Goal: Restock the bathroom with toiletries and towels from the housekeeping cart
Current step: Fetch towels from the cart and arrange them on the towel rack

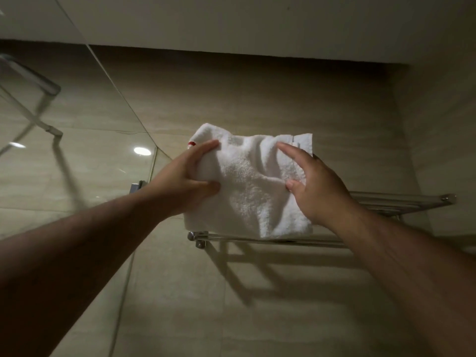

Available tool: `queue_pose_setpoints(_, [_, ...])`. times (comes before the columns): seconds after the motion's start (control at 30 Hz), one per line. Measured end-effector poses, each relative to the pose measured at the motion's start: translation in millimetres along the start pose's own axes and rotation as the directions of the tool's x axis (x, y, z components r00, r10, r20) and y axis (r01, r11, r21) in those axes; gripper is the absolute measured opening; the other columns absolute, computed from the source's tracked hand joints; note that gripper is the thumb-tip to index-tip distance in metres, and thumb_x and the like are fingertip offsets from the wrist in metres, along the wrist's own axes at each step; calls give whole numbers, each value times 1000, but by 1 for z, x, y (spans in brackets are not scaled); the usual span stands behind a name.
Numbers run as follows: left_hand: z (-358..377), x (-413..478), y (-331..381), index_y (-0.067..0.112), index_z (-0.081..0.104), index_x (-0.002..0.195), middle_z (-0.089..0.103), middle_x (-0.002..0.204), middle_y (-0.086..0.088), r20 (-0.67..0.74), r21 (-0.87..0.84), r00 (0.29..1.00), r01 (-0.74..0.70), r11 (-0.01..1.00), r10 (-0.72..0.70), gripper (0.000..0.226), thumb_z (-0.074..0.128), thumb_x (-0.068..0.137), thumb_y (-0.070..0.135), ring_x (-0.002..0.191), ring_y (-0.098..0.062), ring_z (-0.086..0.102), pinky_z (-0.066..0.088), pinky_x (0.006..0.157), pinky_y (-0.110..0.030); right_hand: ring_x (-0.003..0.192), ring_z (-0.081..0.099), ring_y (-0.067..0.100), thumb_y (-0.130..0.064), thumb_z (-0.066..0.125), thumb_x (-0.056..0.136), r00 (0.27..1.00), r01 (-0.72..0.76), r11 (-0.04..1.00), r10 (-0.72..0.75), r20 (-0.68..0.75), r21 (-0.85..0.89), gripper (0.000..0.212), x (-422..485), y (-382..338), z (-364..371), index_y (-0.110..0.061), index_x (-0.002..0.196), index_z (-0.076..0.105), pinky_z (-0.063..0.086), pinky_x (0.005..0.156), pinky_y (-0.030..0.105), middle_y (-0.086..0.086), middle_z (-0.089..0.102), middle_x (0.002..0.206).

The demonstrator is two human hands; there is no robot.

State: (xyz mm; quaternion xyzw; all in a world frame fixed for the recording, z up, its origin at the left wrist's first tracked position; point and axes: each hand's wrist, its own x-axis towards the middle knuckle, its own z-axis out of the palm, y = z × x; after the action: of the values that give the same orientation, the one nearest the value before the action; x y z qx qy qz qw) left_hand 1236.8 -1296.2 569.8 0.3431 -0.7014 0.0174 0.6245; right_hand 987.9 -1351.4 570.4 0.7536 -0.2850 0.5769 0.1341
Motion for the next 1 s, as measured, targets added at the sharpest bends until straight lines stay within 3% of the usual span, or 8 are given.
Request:
queue_pose_setpoints(0.1, [6,18,-7,47,46,144,38,141,14,-19,20,998,-55,998,55,79,68,85,0,118,-20,54,54,92,-41,88,49,0,-9,51,102,1000,-16,1000,16,-16,-8,70,15,4,3,-62,143,30,41,57,10,-14,34,155])
queue_pose_setpoints(0.23, [6,43,-9,42,29,153,29,157,7,-50,181,985,-155,971,166,88,63,85,-1,133,-19,41,46,104,-43,117,45,5,-6,49,101,997,21,999,-24,-77,-29,70,37,5,12,-59,142,32,36,67,7,-14,37,153])
queue_pose_setpoints(0.43, [7,82,-13,45,16,156,19,163,5,-87,237,987,-111,965,135,94,59,88,-4,134,-17,34,44,97,-35,109,44,1,1,46,99,992,-3,999,-2,-126,-43,78,79,6,21,-62,142,30,41,65,10,-16,35,156])
queue_pose_setpoints(0.6, [15,112,-35,43,16,157,31,159,-5,-119,270,991,-32,962,67,93,54,85,-3,114,-17,45,42,66,-17,73,52,4,8,41,95,991,-98,994,102,-91,50,83,98,19,39,-59,142,34,56,60,22,-10,35,157])
queue_pose_setpoints(0.73, [21,129,-46,38,13,158,32,157,-10,-124,300,992,0,954,39,86,53,91,4,117,-24,49,46,78,-28,95,57,9,11,39,93,986,-144,986,150,-67,79,84,110,31,49,-56,143,37,54,62,20,-5,34,159])
queue_pose_setpoints(0.83, [26,140,-50,38,6,159,25,162,-7,-151,288,985,-32,957,78,93,52,89,-3,130,-31,47,51,78,-26,78,64,10,12,38,94,981,-128,983,146,-131,134,84,119,33,56,-57,142,37,48,43,23,-3,31,161])
queue_pose_setpoints(0.93, [27,148,-54,36,4,159,24,163,-5,-194,422,967,-67,904,163,94,50,87,-3,136,-29,42,47,78,-20,116,58,11,10,40,95,976,-52,995,68,-208,83,84,125,35,68,-60,141,36,53,58,18,-11,33,159])
queue_pose_setpoints(1.0, [28,153,-59,30,6,160,21,164,-7,-165,532,971,-59,845,171,85,49,92,2,142,-29,35,36,96,-22,117,57,12,11,41,93,986,-63,998,67,-152,32,85,130,40,77,-58,142,35,48,57,13,-11,36,157])
